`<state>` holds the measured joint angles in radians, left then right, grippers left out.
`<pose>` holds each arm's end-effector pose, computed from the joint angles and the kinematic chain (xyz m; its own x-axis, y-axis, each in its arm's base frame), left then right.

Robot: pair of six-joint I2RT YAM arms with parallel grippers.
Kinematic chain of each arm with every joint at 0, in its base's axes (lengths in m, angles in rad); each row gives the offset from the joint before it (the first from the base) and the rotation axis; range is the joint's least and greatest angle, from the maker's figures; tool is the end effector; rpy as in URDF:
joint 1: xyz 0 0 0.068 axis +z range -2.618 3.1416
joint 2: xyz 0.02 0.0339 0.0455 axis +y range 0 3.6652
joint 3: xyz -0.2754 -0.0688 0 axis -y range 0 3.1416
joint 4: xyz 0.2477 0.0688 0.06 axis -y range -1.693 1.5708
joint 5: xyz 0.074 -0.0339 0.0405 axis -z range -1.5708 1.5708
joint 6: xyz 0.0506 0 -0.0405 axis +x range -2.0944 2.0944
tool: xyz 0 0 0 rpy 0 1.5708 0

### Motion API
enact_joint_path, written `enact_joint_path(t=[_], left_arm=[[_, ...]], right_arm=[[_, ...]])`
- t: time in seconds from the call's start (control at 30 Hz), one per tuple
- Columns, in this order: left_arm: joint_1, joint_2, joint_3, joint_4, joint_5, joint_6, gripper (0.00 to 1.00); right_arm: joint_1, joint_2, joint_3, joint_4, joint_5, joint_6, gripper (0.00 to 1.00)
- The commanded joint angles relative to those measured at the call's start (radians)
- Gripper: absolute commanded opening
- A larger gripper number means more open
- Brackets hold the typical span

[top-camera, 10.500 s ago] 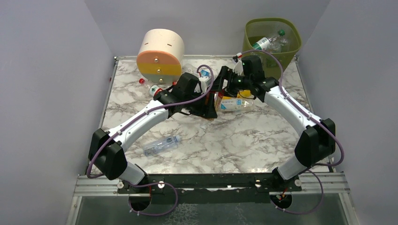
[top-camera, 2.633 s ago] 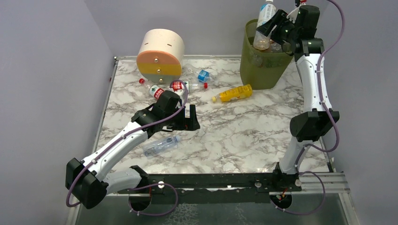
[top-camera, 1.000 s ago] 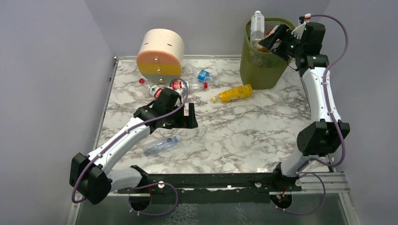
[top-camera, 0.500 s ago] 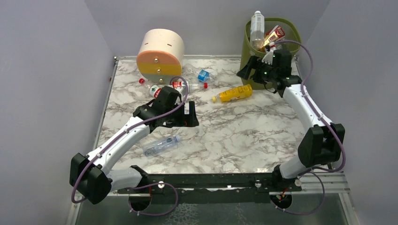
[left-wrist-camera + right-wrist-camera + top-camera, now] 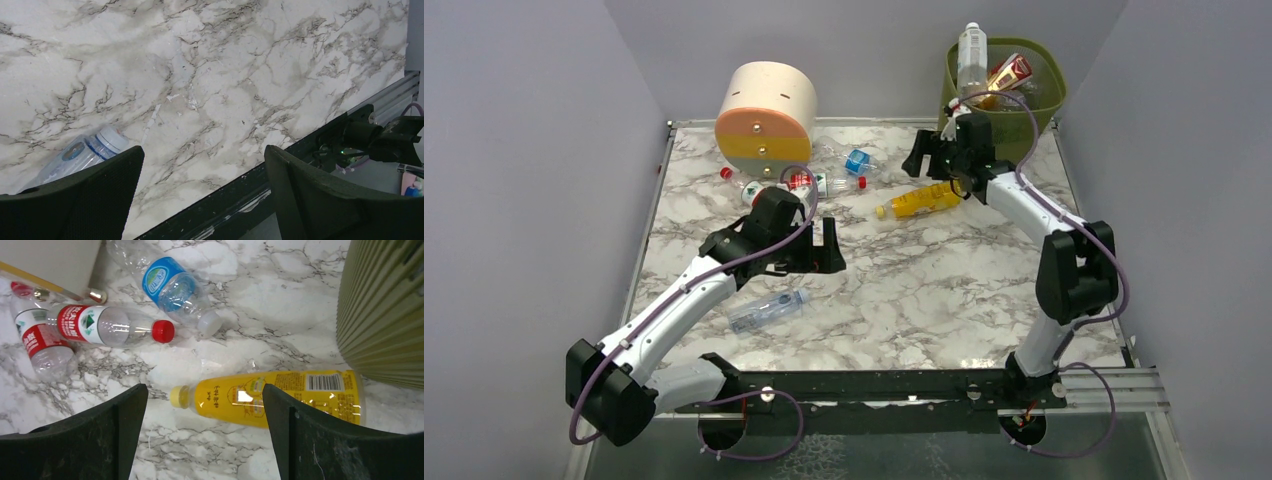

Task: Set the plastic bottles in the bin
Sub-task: Pick up the plastic bottle at the center of the board.

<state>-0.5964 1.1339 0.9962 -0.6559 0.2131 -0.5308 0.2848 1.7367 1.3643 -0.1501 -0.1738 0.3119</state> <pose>0.1956 -0.1457 0.3005 -0.8487 -0.0219 -0.5285 0.2807 0.8282 -0.4850 0.4058 0.1279 0.2891 -0.5849 0.1437 -0.7983 -0.2533 0.9026 0.3481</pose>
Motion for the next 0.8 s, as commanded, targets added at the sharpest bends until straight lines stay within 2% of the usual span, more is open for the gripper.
enact_joint_path(t=[0.0,0.33,0.77], left_arm=[[0.006,-0.020,-0.017,-0.007,0.016,-0.002,0.97],[0.006,-0.029,-0.028,-0.007,0.013,-0.004,0.97],[0.005,-0.023,-0.045,0.009,0.022,0.003,0.97]], right_arm=[[0.008,0.079,0.045,0.072,0.052,-0.040,0.87],[0.025,0.226,0.131,0.022,0.114,-0.068,0.87],[0.027,0.167,-0.083,0.027,0.168,-0.047,0.87]])
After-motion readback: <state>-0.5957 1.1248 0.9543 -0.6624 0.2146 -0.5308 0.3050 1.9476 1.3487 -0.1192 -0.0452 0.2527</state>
